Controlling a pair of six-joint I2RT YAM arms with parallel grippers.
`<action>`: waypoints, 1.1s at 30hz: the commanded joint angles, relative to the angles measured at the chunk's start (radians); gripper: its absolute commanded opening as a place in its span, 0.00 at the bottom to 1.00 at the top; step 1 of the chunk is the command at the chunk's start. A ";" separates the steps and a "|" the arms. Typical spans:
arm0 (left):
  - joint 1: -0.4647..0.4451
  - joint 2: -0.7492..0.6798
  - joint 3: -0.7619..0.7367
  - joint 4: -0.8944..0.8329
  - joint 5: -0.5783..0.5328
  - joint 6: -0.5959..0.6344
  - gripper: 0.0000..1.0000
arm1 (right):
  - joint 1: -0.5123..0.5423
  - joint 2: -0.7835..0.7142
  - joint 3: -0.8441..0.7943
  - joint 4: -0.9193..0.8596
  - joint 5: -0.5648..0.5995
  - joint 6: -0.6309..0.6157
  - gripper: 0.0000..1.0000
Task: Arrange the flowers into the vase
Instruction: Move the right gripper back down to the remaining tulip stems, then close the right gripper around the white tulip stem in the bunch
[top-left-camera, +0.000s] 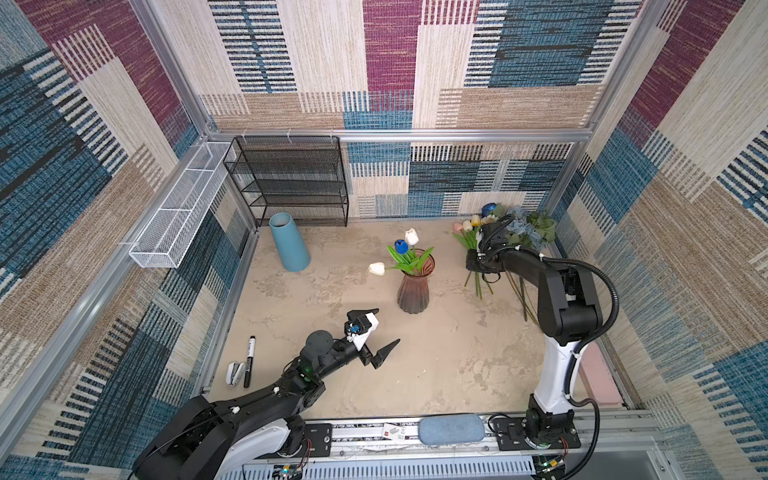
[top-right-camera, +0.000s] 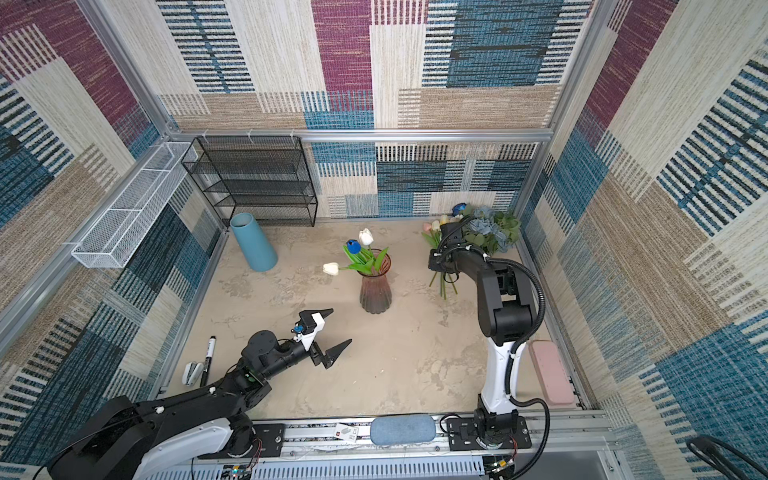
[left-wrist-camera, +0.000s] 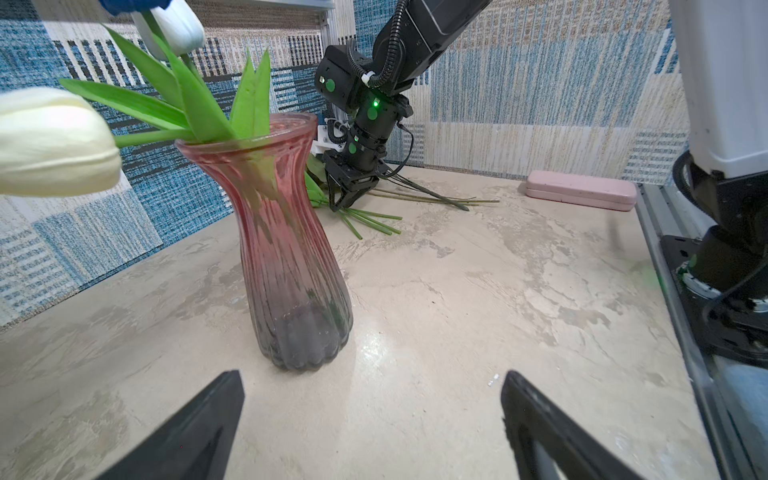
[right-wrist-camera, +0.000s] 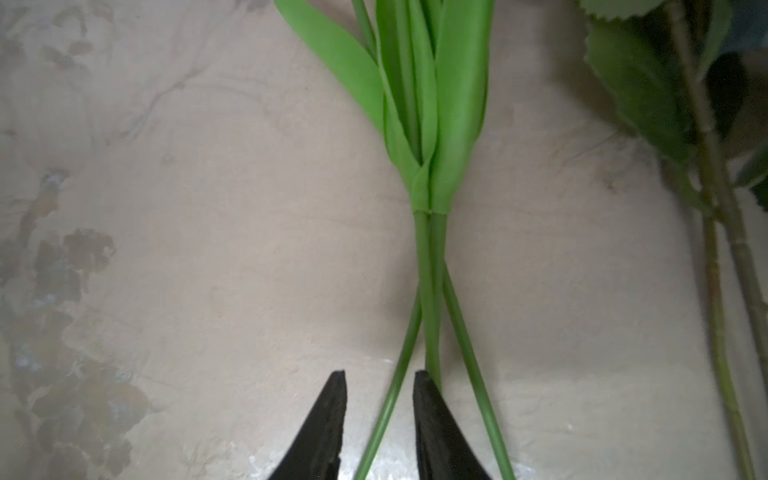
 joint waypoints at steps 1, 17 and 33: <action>-0.001 0.005 0.002 0.028 0.008 0.014 0.99 | -0.005 0.018 0.015 -0.014 0.032 0.000 0.29; -0.001 0.001 0.006 0.011 0.004 0.018 0.99 | -0.016 0.093 0.040 0.006 0.040 -0.011 0.10; -0.002 -0.002 0.006 0.008 0.010 0.014 0.99 | -0.014 -0.104 0.031 -0.012 -0.104 0.003 0.07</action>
